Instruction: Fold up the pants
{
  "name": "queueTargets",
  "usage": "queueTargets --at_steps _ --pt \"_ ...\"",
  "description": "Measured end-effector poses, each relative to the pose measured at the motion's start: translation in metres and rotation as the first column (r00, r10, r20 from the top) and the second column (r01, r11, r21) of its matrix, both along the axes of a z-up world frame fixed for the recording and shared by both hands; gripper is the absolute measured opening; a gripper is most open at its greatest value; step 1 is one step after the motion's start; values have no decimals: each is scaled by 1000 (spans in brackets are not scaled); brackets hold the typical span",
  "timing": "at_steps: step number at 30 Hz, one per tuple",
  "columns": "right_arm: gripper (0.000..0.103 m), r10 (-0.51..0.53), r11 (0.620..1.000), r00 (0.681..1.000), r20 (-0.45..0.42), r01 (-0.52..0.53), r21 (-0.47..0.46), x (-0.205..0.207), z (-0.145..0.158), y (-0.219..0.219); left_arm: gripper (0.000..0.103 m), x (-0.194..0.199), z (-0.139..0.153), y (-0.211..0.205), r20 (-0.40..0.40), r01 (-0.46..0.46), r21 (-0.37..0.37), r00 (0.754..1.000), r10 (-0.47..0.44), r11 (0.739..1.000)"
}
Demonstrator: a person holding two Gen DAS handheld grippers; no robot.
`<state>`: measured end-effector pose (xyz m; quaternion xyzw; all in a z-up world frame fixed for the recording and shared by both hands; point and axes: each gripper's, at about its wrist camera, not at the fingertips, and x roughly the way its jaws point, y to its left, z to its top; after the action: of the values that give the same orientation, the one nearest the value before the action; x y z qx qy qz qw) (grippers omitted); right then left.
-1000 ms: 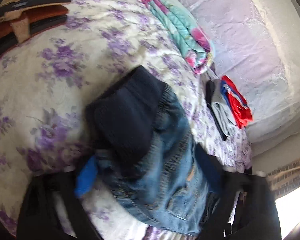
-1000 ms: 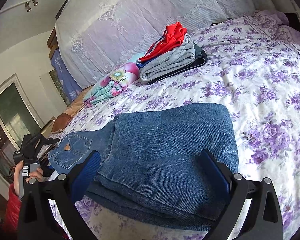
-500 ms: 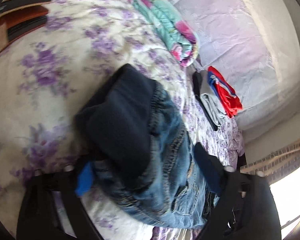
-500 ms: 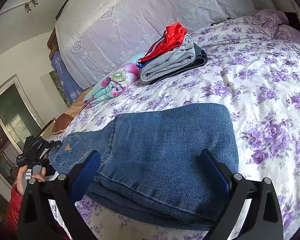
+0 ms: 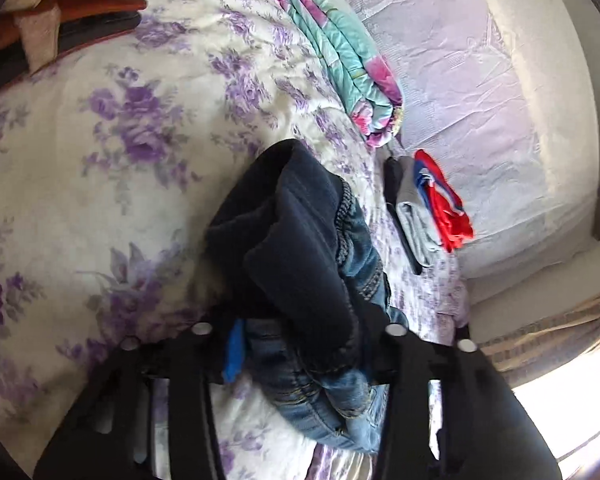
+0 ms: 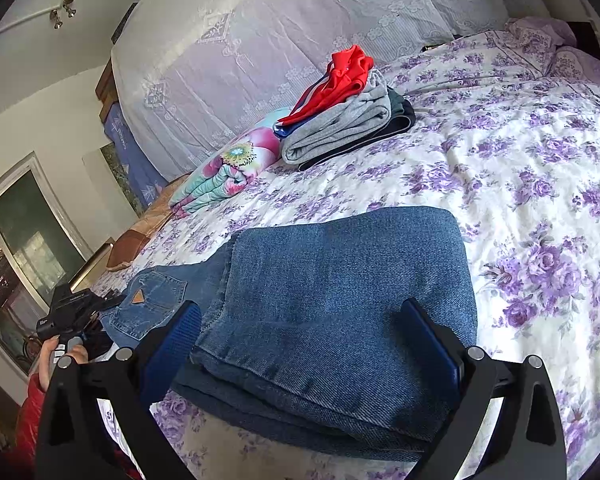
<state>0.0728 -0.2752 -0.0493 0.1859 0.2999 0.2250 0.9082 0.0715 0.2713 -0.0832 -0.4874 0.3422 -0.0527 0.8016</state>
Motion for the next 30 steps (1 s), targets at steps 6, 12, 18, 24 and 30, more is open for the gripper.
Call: queueTargets --at_steps 6,12,18,24,30 --pt "100 -1 1000 1000 0 1 0 0 -1 0 32 -12 40 -30 77 -21 241 997 3 970" --pt "100 -34 999 999 -16 34 -24 2 5 2 32 -28 91 -73 180 -38 473 982 -55 880" --pt "100 -83 883 995 63 103 -458 10 29 55 32 -35 131 -112 267 -40 582 953 -145 812" --pt "100 -7 815 998 -60 -29 -578 32 2 71 32 -41 162 -164 325 -4 648 906 -272 761" --pt "100 -149 855 986 75 166 -492 -7 23 -10 32 -43 178 -221 343 54 698 850 -399 715"
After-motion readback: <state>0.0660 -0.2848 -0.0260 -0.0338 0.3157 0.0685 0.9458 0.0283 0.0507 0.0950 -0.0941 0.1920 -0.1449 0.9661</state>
